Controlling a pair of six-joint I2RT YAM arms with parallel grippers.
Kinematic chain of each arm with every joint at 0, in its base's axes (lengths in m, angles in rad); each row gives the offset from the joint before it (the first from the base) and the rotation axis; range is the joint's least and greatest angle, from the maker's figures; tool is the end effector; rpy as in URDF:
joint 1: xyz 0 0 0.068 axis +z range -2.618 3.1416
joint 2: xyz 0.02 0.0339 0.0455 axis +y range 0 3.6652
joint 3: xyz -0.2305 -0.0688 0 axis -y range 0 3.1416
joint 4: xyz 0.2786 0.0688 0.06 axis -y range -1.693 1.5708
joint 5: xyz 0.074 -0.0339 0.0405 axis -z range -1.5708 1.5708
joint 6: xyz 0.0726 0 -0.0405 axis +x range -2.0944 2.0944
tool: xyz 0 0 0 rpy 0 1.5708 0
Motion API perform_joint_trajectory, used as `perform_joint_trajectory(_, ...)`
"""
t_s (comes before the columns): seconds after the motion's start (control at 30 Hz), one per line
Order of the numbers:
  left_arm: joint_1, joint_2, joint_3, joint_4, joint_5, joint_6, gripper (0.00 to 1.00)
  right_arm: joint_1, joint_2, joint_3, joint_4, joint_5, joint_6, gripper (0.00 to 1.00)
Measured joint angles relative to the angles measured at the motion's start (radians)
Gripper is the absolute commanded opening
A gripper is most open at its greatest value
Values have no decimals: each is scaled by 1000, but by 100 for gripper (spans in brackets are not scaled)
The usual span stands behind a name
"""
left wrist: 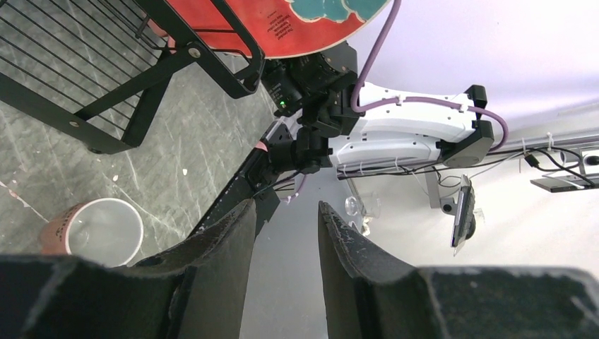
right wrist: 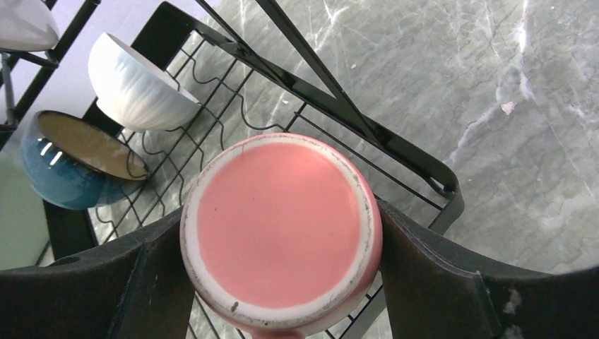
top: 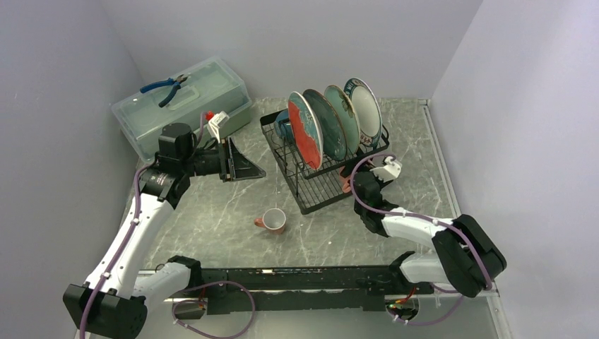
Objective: Load the mixed dishes into the dish rack
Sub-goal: Turn the cup upside down in the dish rack.
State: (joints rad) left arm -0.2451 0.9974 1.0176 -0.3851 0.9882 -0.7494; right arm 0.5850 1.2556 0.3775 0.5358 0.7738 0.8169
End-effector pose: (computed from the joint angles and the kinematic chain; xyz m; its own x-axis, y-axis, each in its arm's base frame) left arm 0.2557 -0.1264 0.3321 -0.8599 -0.1713 -0.4809 0.4159 0.3112 -0.8545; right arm 0.2708 0.1185 0.1143 -0.0794 0.5729 -0.8158 0.3093 0.7921 0.5262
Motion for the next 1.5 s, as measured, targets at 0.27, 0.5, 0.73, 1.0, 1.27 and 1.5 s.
perform_joint_trajectory(0.27,0,-5,-16,0,19,-4,42,21,61,94,-103,60,-1,5)
perform_joint_trajectory(0.5,0,-6,-16,-2,25,-4,42,43,123,146,-174,111,20,24)
perform_joint_trajectory(0.73,0,-6,-18,-5,28,-3,43,66,153,182,-227,179,69,61)
perform_joint_trajectory(1.0,0,-8,-32,-13,29,-3,44,78,158,202,-281,206,92,89)
perform_joint_trajectory(1.27,0,-12,-32,-24,29,4,45,78,121,201,-239,182,31,100)
perform_joint_trajectory(1.5,0,-13,-32,-25,28,5,46,75,61,165,-219,124,-54,100)
